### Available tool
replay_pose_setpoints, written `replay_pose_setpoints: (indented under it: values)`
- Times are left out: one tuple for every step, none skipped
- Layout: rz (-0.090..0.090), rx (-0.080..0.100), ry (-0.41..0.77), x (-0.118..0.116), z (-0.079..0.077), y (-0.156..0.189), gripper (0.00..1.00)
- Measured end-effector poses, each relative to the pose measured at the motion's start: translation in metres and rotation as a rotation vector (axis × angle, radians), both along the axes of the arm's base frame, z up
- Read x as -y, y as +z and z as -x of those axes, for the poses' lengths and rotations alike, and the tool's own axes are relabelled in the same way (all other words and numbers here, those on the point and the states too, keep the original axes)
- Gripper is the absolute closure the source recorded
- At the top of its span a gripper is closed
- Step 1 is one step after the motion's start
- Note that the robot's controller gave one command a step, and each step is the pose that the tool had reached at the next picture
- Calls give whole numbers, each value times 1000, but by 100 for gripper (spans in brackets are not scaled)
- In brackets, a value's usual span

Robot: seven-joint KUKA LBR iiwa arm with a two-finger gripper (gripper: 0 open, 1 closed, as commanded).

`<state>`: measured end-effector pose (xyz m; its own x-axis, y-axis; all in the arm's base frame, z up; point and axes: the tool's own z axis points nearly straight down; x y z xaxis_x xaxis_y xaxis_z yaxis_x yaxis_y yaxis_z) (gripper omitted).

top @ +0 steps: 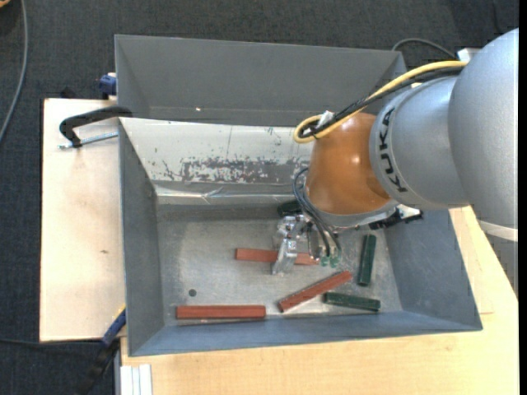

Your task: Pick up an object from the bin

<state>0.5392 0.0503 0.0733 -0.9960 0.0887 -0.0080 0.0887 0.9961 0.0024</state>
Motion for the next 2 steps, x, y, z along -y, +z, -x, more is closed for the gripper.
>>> replay_pose_setpoints:
  values:
    - [0, -4, 0, 0, 1, 4, 100]
    - [0, -10, 0, 0, 2, 16, 100]
